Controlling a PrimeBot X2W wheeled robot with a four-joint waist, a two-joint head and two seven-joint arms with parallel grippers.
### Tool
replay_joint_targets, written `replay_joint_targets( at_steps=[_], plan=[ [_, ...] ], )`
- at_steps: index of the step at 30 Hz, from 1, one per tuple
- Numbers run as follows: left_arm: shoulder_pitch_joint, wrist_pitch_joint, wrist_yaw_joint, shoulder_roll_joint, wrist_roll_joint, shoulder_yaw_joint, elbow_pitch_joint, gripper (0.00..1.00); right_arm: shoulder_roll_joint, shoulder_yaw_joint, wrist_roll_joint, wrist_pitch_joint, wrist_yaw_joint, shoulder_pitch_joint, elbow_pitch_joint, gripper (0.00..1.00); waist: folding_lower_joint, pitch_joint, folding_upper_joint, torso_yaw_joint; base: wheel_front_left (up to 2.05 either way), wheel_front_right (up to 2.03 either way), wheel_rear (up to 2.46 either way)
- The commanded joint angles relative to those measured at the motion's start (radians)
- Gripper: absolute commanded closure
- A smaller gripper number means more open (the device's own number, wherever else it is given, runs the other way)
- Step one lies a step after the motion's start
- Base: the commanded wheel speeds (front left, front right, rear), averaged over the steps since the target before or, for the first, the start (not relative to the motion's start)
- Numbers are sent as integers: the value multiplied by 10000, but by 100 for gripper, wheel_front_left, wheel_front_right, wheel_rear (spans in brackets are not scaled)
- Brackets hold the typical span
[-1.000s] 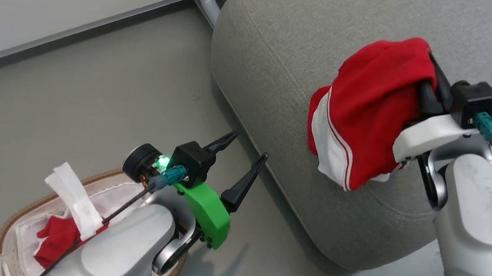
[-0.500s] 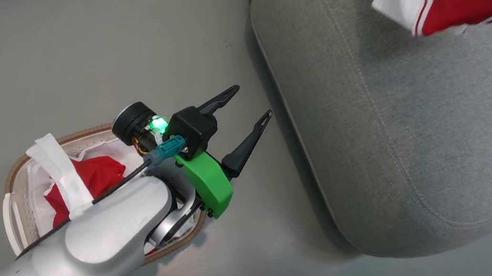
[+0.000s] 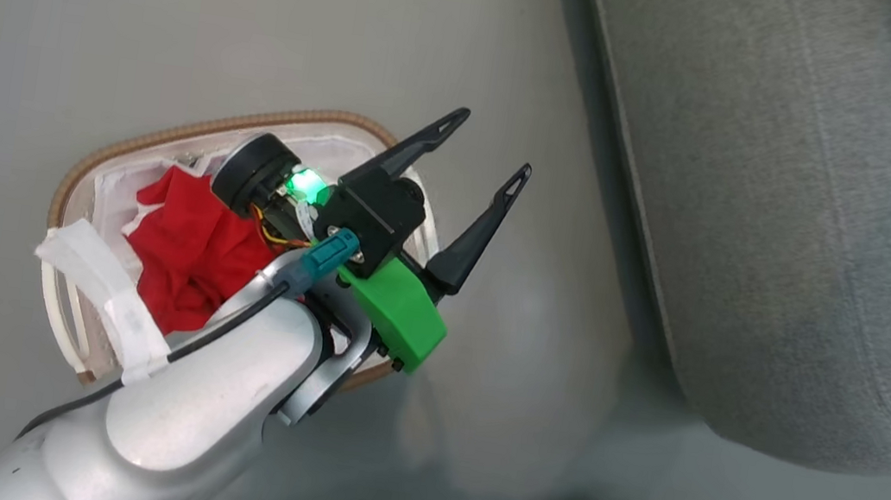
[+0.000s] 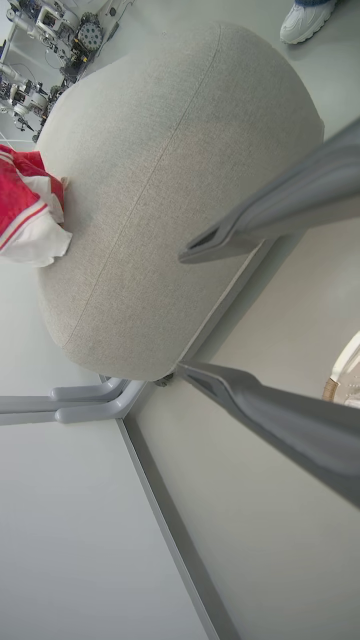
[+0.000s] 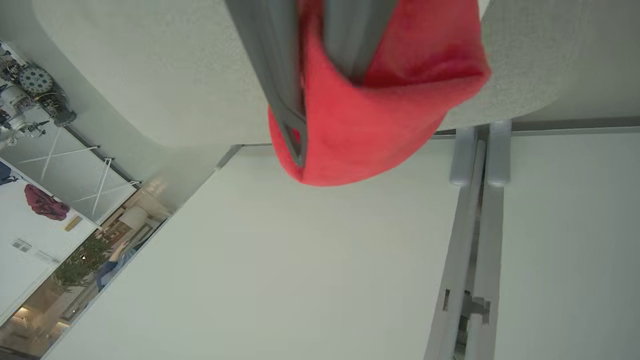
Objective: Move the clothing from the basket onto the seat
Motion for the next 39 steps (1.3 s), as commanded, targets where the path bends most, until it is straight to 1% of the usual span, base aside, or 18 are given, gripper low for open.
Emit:
replay_joint_targets(
  at_steps=[1,3,5,9,10,11,12,13,17,20,23,25,28,33,39],
  plan=[
    [-154,39,80,125,106,57,-107,0,202,-119,-159,-122,-14,381,295,100,-2,698,0,362,0,0,0],
    [-142,156,138,226,94,19,-280,0,406,-518,-455,-337,-14,698,897,100,-2,855,0,323,0,0,0],
    [-134,206,159,284,116,7,-406,0,583,-711,-669,-375,-14,875,1257,100,-2,924,0,311,0,0,0],
    [-124,302,210,448,86,31,-530,0,884,-953,-1083,-637,-14,1134,1710,100,-2,993,0,251,0,0,0],
    [-80,297,227,484,65,37,-557,0,996,-927,-1166,-700,-14,1151,1802,83,-2,980,0,222,0,0,0],
    [-47,308,235,516,46,47,-573,0,1092,-906,-1190,-732,-14,1173,1879,62,-2,960,0,188,0,0,0],
    [-3,325,262,549,21,59,-578,0,1168,-888,-1215,-789,-14,1207,1992,5,-2,925,0,144,0,0,0],
    [21,325,275,564,5,62,-587,0,1205,-859,-1253,-817,-14,1243,2062,0,-2,895,0,110,0,0,0],
    [119,296,369,636,-105,150,-614,0,1496,-694,-1217,-996,-14,1437,2331,0,-2,670,0,-93,0,0,0],
    [197,200,448,651,-202,256,-556,0,1580,-329,-1281,-1149,-14,1704,2253,0,-2,366,0,-176,0,0,0],
    [279,72,494,626,-299,358,-447,0,1659,66,-1099,-1211,-14,2011,2095,0,-2,36,0,-200,0,0,0],
    [403,-57,505,580,-405,406,-344,0,1599,302,-966,-1218,-14,2189,1821,0,-2,-243,0,-194,0,0,0],
    [545,-319,499,467,-621,490,-102,0,1496,665,-641,-1222,-14,2538,1068,0,-2,-734,0,-134,0,0,0],
    [887,-831,449,268,-955,689,417,0,1339,1305,-211,-1224,-14,2969,111,0,-2,-1620,0,119,0,0,0],
    [1265,-1449,363,-18,-1447,995,1325,0,1483,1933,385,-1226,-14,3544,-444,0,-2,-2657,0,796,0,0,0]
  ],
)
